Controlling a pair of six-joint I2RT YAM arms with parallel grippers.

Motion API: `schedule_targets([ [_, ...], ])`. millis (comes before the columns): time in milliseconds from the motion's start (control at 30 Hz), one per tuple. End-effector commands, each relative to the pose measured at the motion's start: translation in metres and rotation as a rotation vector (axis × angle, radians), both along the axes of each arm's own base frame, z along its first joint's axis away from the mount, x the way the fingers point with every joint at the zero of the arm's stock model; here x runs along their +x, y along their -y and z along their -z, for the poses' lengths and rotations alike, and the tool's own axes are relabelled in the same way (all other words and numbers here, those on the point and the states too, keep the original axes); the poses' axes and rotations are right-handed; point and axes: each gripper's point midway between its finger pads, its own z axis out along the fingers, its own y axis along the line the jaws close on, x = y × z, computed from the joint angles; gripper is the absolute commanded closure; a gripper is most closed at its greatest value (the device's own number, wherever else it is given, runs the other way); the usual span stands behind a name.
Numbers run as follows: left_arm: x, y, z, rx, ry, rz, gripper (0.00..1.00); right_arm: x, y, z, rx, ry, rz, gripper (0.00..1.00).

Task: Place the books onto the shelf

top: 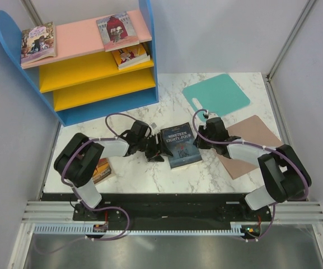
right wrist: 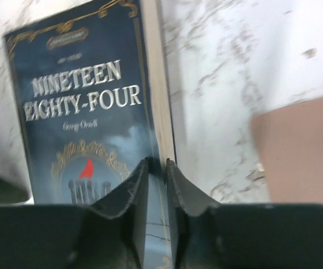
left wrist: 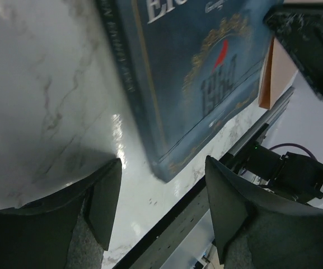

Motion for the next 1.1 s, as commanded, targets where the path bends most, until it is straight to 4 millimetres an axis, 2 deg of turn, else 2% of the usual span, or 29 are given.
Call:
schedule_targets([
  [0,0.015,0.021,0.012,-0.012,0.018,-0.008,0.31,-0.015,-0.029,-0.028,0.16,0.034,-0.122,0.78],
  [167,0.012,0.031,0.024,-0.022,-0.012,-0.003,0.32,-0.019,-0.041,-0.039,0.228,0.05,-0.168,0.72],
  [367,0.014,0.033,0.024,-0.017,-0.008,0.0,0.32,-0.027,-0.056,-0.046,0.327,0.058,-0.231,0.63],
  [500,0.014,0.032,0.025,-0.006,-0.009,0.005,0.33,-0.03,-0.06,-0.033,0.336,0.012,-0.246,0.63],
  [600,0.014,0.03,0.024,0.009,-0.001,0.008,0.33,-0.033,-0.062,-0.022,0.334,-0.031,-0.26,0.72],
  [633,0.014,0.029,0.024,0.015,0.004,0.008,0.33,-0.034,-0.062,-0.021,0.334,-0.035,-0.262,0.84],
  [733,0.016,0.019,0.017,0.052,0.055,-0.011,0.32,-0.032,-0.061,-0.024,0.325,-0.026,-0.254,0.98],
  [767,0.018,0.014,0.016,0.073,0.079,-0.022,0.31,-0.032,-0.059,-0.027,0.318,-0.018,-0.251,0.99],
  [800,0.02,0.012,0.005,0.072,0.107,-0.029,0.3,-0.029,-0.058,-0.03,0.311,-0.006,-0.243,1.0],
  [867,0.019,0.004,0.003,0.095,0.13,-0.052,0.27,-0.025,-0.058,-0.04,0.31,0.015,-0.242,1.0],
  [900,0.02,0.003,-0.007,0.083,0.16,-0.062,0.26,-0.023,-0.057,-0.044,0.316,0.023,-0.239,1.0],
  [1067,0.012,-0.006,-0.01,0.027,0.2,-0.124,0.22,-0.009,-0.062,-0.08,0.384,0.083,-0.239,1.0],
])
